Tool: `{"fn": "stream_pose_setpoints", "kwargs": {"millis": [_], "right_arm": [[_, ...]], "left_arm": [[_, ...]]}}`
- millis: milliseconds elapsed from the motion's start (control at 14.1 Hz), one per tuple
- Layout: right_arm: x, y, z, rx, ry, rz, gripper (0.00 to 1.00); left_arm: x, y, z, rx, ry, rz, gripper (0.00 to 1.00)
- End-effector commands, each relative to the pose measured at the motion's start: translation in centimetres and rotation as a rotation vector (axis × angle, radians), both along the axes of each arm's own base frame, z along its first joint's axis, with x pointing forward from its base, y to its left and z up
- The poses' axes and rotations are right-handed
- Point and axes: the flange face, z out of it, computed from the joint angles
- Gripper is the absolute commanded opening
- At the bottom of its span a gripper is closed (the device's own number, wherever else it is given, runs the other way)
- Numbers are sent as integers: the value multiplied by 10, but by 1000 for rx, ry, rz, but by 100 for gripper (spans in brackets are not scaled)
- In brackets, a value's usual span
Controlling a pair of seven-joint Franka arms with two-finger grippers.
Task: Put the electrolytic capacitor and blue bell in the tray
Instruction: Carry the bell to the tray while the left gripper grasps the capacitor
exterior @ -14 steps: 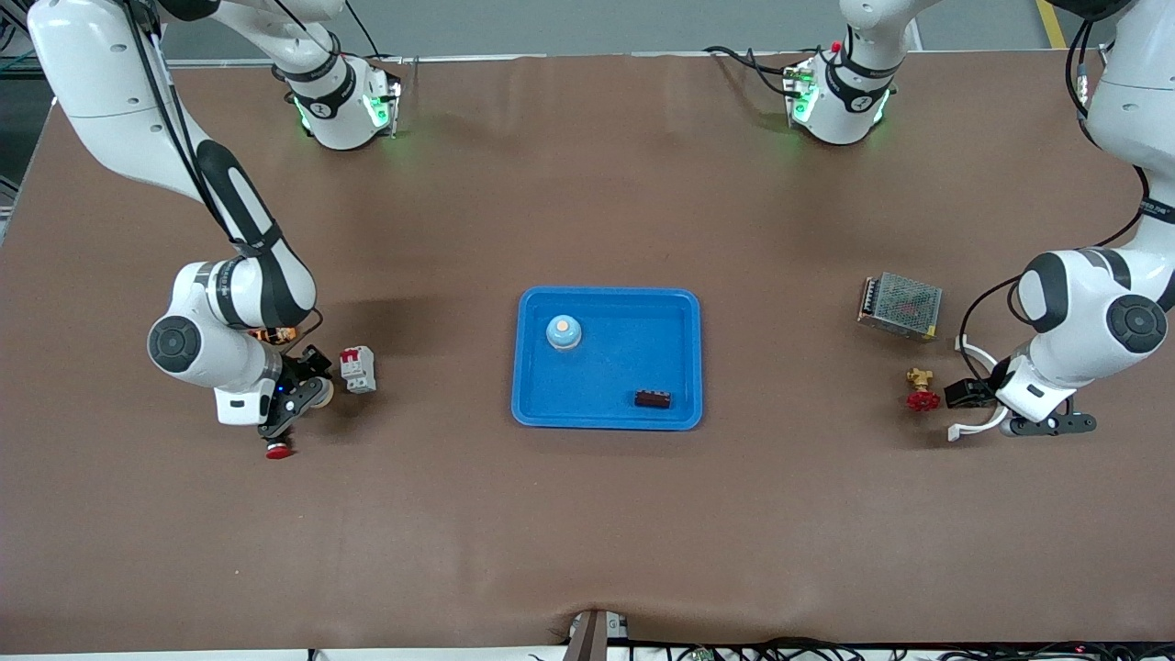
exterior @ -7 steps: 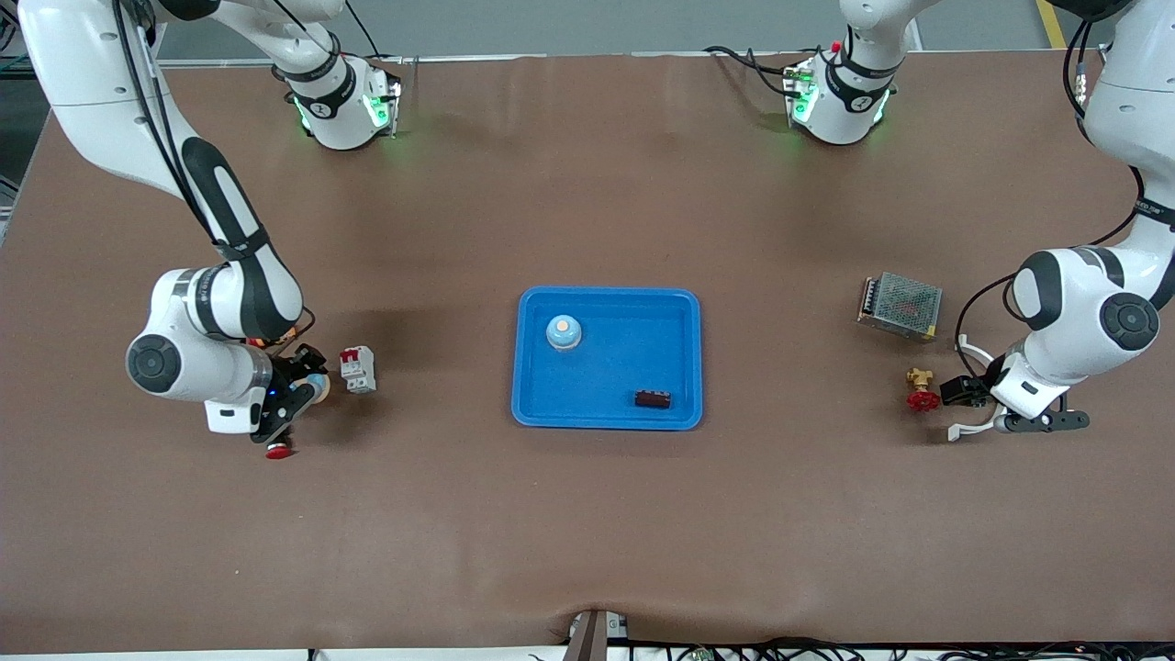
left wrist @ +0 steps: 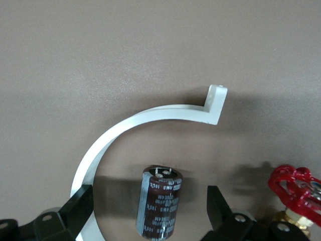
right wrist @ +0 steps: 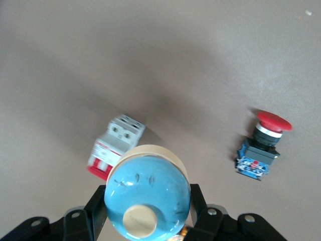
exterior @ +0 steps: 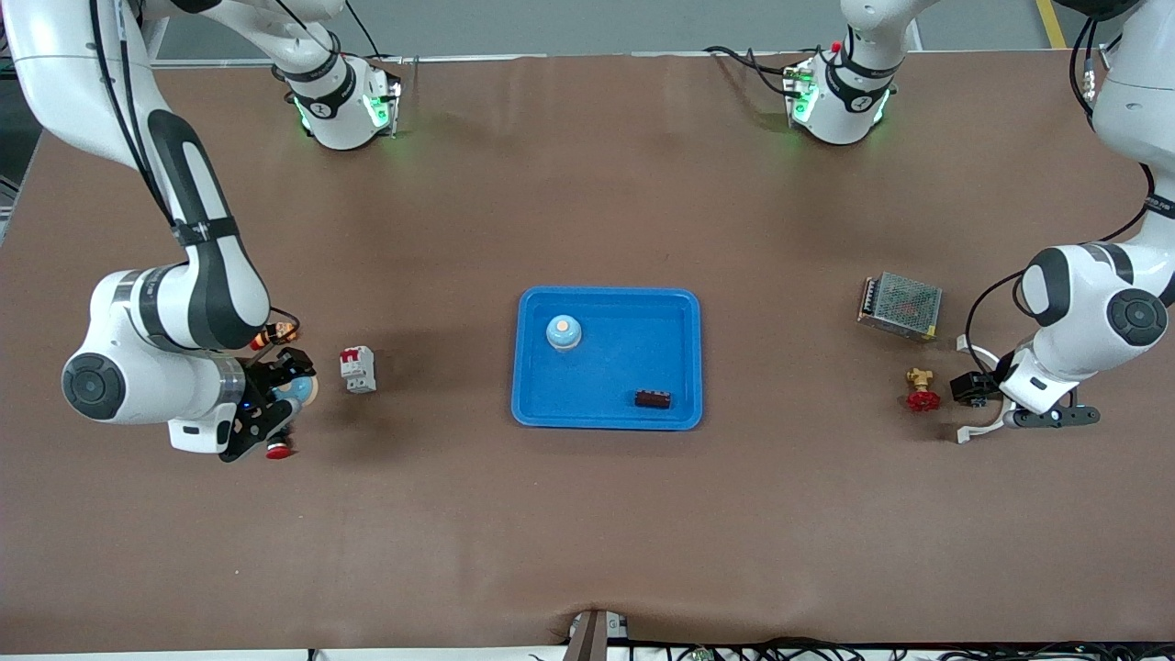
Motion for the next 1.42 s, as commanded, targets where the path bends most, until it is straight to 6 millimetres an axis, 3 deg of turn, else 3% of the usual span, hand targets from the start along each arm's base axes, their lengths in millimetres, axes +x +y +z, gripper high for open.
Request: {"fn": "stream_pose_setpoints", "kwargs": {"millis": [0,427,569,924,1138,1351], "right_arm": [[-5,45,16,-29,8,-92,52],[-17,119,27,1,28,-274,52],[-23,152,28,-15,14,-329,52],[-52,257,35,-50,-38,-470,51],[-66,291,35,-55,-57,-510,51],[-72,304,34,-51,-63,-523,51]], "left_arm": [[-5,-1,1,10,-11,-14,100],[-6,-4,-6,1,-27,-15,100],[-7,-5,-5,2,-27,-10,100],[-8,-5,-2,3,-28,-1,100],[-7,-8,0,3,-33,27,99],[-8,-8,-3,1,-24,30,34]]}}
